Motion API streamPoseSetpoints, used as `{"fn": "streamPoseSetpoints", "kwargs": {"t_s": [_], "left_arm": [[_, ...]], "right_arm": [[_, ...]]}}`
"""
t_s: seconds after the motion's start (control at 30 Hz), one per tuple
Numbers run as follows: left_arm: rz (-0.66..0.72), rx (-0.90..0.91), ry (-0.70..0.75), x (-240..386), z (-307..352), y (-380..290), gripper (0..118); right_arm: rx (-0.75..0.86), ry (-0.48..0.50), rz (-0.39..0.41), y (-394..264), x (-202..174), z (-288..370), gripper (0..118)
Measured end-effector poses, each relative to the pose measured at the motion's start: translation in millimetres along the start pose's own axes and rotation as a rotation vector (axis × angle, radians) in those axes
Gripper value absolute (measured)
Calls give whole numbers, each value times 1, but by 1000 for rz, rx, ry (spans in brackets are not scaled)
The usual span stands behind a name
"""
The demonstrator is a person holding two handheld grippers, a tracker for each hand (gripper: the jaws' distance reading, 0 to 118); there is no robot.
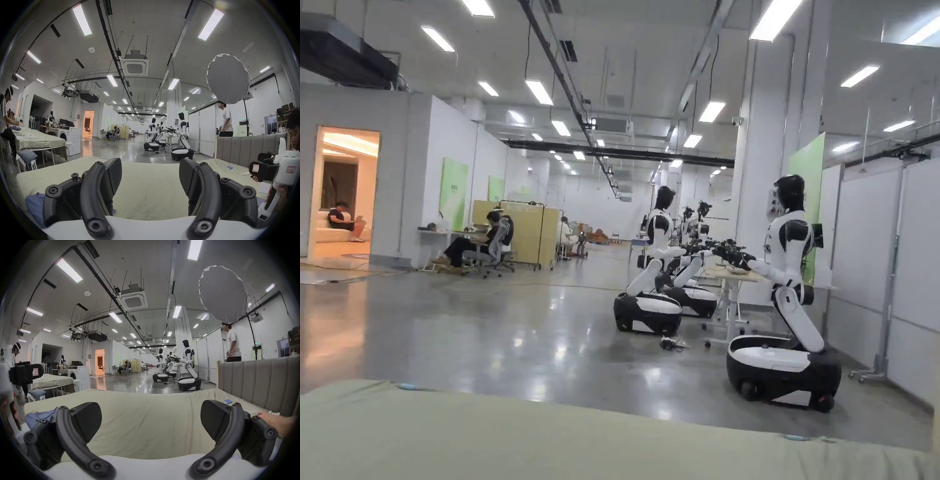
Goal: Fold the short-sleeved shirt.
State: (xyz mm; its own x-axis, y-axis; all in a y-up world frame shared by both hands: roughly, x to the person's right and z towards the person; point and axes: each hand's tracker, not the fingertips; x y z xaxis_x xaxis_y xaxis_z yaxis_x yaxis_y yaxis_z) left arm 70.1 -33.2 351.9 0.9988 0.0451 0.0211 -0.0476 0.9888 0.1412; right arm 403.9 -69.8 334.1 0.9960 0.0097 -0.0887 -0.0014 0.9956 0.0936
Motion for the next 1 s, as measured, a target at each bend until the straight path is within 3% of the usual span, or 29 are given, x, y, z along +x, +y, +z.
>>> {"fn": "streamPoseSetpoints", "kwargs": {"t_s": [0.07,0.1,0.13,0.17,0.2,0.23,0.27,0.3,0.37,0.57,1.0], "left_arm": [[-33,-3,-15,0,0,0,68],[-53,-2,-42,1,1,0,50],[-51,1,-59,0,2,2,20],[-56,-7,-24,5,2,2,9],[-82,-2,28,4,3,1,9],[-78,-4,-32,3,3,1,8],[-81,-12,-28,3,2,0,6],[-97,-35,1,6,1,0,4],[-112,-55,-19,4,-2,-4,3],[-102,-88,-11,1,-4,-9,3],[-134,-94,-32,8,1,-5,3]], "right_arm": [[-5,-17,45,2,-4,1,118],[-14,-9,59,3,-5,2,117],[-18,6,67,3,-5,2,112],[-26,42,80,3,-5,3,89],[-25,44,85,2,-8,4,54],[-28,21,101,0,-11,4,16],[-32,-16,131,-3,-13,1,0],[-25,-39,152,-8,-15,3,0],[-52,16,114,-10,-16,6,0],[-65,-33,127,-6,-13,0,0],[-109,-28,123,-5,-1,-3,0]]}}
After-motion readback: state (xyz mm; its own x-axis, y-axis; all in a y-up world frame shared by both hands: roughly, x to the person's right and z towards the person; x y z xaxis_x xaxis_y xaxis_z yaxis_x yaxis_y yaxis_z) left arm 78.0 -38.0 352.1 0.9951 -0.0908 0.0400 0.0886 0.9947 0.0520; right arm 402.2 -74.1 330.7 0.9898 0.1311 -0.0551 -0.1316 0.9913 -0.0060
